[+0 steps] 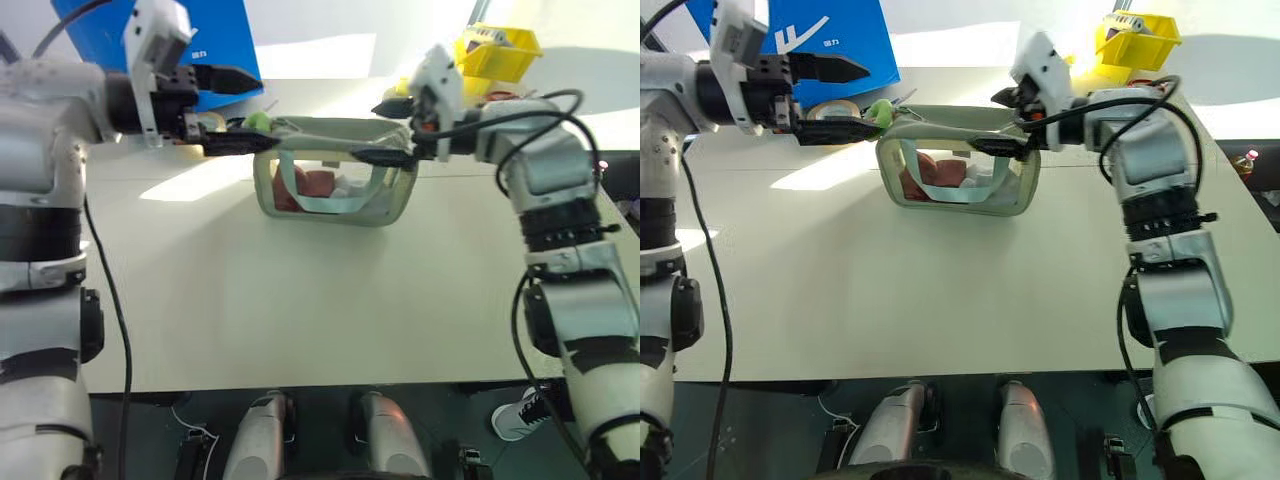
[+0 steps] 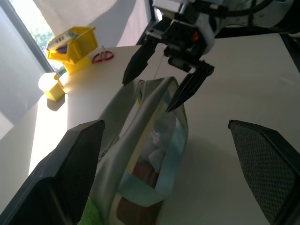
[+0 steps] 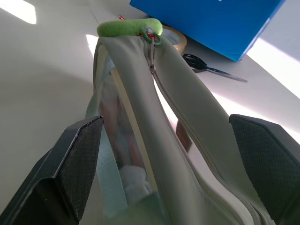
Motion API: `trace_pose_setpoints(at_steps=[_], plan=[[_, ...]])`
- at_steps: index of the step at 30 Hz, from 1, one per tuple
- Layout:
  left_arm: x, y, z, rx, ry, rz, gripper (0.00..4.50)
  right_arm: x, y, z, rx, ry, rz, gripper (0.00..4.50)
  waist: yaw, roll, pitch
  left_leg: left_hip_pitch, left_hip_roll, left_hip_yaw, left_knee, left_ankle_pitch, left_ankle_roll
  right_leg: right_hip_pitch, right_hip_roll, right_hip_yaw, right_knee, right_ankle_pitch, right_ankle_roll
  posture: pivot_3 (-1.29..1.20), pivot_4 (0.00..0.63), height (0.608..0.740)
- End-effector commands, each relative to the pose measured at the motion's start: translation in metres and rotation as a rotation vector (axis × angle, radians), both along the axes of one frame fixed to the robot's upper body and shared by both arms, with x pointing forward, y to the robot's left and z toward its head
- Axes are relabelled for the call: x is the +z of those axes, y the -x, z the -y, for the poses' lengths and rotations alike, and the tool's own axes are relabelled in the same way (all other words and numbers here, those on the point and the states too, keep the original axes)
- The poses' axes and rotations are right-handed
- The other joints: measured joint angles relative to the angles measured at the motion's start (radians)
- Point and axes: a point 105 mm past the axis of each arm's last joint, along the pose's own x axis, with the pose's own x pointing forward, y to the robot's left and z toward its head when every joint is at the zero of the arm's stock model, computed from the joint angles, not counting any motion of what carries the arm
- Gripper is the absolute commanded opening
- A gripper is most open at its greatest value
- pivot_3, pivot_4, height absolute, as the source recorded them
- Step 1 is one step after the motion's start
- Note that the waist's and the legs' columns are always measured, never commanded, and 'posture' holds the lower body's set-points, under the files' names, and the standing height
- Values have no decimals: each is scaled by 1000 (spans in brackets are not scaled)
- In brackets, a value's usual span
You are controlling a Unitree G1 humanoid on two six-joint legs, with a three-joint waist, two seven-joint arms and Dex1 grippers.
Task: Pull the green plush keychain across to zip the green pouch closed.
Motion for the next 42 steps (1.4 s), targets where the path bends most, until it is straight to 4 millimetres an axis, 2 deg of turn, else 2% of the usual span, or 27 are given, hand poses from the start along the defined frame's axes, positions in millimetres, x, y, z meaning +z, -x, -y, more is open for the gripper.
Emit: trace_pose_setpoints(at_steps=[1,4,7,11,13,16,22,26,35,39,42], plan=[[20,16,7,-40,18,59,4500,9,-6,-2,4,33,53,4466,-1,0,0,0,0,0,0,0,0,0,0,0,0,0,0,0,150,740],[21,14,2,-18,10,62,4500,3,-11,-5,12,58,44,4466,-5,0,0,0,0,0,0,0,0,0,0,0,0,0,0,0,150,740],[21,11,-6,19,7,61,4500,0,-12,-6,34,80,37,3121,-7,0,0,1,0,0,0,0,0,1,1,0,1,0,0,0,150,740],[19,7,-15,59,3,62,4500,-3,-11,-7,59,103,33,961,-8,0,0,3,1,0,0,1,-1,1,1,0,2,0,0,0,150,740],[18,5,-20,76,3,58,4500,-7,-9,-9,84,127,37,47,-8,0,0,3,1,0,0,1,-1,1,1,0,2,0,0,0,150,740],[18,3,-26,102,-3,62,4500,-6,-6,-12,115,149,62,47,-8,0,0,4,1,0,0,1,-1,2,1,0,2,0,0,0,150,740],[21,-1,-43,162,-10,66,4500,17,14,-28,250,149,155,47,-11,0,0,5,1,0,0,1,-2,2,2,0,2,0,0,0,150,740],[20,2,-49,173,-31,69,4500,21,28,-32,313,161,145,47,-8,0,0,4,2,0,0,1,-2,2,2,0,3,0,0,0,150,740],[18,8,-48,170,-46,71,4500,4,52,-36,364,180,72,47,-1,0,0,5,1,0,1,1,-2,3,2,0,3,0,0,0,150,740],[17,8,-46,167,-47,70,4500,-14,77,-34,439,215,-44,47,0,0,0,5,1,0,1,1,-2,3,2,0,4,0,0,0,150,740],[17,9,-45,162,-50,67,4500,-20,94,-31,481,229,-111,47,0,0,0,5,1,0,1,1,-2,3,2,0,4,0,0,0,150,740]])
